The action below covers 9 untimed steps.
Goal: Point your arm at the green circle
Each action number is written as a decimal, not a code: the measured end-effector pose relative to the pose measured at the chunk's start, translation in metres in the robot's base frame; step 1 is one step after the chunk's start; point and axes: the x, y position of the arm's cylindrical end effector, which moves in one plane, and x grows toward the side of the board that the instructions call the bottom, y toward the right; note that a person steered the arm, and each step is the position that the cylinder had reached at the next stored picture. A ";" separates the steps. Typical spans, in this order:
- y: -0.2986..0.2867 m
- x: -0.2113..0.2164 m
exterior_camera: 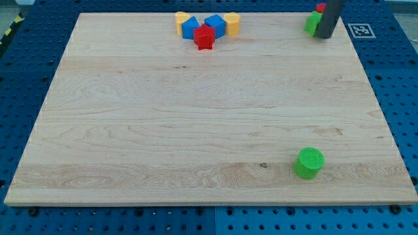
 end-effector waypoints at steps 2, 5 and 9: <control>-0.048 0.085; -0.200 0.216; -0.110 0.356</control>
